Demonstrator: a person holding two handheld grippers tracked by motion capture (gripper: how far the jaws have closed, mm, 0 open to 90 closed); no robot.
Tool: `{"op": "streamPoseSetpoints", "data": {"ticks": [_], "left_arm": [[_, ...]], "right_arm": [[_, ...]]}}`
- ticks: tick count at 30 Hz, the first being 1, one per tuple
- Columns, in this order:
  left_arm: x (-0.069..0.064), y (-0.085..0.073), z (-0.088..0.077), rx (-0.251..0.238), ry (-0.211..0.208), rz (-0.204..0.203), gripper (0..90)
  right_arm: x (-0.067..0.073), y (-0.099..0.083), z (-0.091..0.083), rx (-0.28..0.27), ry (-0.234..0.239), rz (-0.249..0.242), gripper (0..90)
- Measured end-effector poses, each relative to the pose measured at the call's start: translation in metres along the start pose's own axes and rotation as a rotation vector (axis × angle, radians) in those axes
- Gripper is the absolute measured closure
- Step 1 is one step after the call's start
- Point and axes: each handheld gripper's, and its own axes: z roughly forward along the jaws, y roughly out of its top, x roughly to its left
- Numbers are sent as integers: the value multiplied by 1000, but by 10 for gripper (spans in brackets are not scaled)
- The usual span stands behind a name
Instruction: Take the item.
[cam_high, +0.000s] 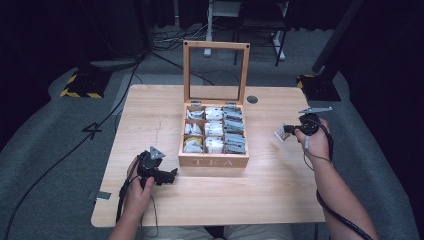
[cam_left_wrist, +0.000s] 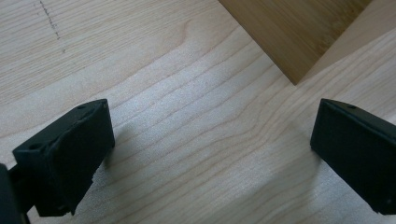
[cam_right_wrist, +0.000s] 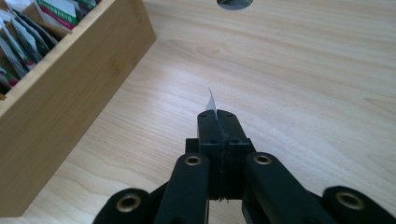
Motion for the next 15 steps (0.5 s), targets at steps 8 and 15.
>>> {"op": "streamPoseSetpoints", "data": {"ticks": [8,15], "left_arm": [[0,0,0,0,0,1,2],[0,0,0,0,0,1,2]], "right_arm": [[-4,-11,9,23,-1,29,900],[-11,-16,15,34,-11,51,897]]}}
